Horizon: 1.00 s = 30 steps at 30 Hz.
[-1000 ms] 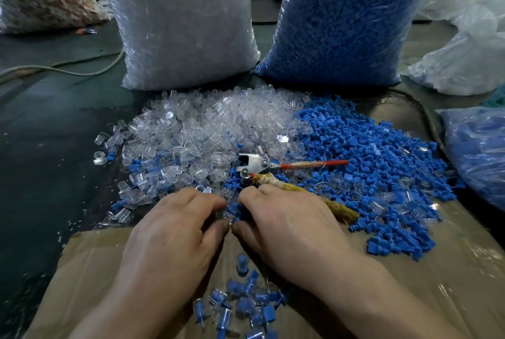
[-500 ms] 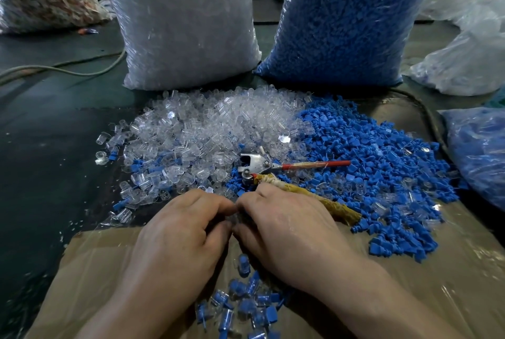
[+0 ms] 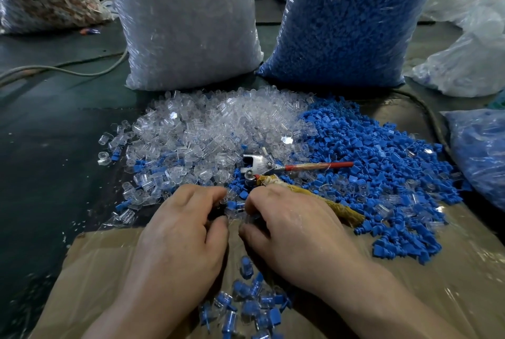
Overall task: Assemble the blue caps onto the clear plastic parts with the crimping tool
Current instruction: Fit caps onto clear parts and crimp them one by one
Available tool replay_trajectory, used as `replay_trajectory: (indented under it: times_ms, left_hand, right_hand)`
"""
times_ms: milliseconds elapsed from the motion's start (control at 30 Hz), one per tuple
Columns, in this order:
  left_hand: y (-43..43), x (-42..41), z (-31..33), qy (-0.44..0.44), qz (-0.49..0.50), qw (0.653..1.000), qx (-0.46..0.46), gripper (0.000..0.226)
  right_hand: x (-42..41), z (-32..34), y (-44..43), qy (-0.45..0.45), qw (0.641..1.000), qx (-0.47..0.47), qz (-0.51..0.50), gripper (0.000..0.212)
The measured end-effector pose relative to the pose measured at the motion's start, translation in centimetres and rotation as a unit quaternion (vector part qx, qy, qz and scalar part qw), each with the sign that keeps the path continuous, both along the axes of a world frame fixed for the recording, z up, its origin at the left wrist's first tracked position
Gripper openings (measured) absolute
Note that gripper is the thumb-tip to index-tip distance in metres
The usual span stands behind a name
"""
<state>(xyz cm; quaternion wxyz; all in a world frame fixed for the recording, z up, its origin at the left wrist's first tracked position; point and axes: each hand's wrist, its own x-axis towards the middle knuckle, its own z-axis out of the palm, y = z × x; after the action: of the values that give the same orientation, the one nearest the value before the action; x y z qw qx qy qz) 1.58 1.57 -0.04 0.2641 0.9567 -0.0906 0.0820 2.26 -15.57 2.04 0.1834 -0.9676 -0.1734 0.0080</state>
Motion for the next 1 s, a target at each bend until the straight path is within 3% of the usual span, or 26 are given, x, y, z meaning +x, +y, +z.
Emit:
replay_trajectory:
  times_ms: [267, 533, 1000]
  left_hand:
    - [-0.15, -0.1, 0.25, 0.014, -0.033, 0.998, 0.058, 0.036]
    - [-0.21, 0.11, 0.18, 0.006, -0.015, 0.999, 0.05, 0.021]
    - [-0.29, -0.12, 0.15, 0.007, -0.044, 0.999, 0.011, 0.026]
  right_hand:
    - [-0.14, -0.05, 0.43, -0.002, 0.997, -0.071, -0.023, 0.036]
    - [0.17, -0.13, -0.25, 0.0, 0.999, -0.054, 0.004, 0.021]
    - [-0.32, -0.23, -0.01, -0.02, 1.0, 0.023, -0.003, 0.025]
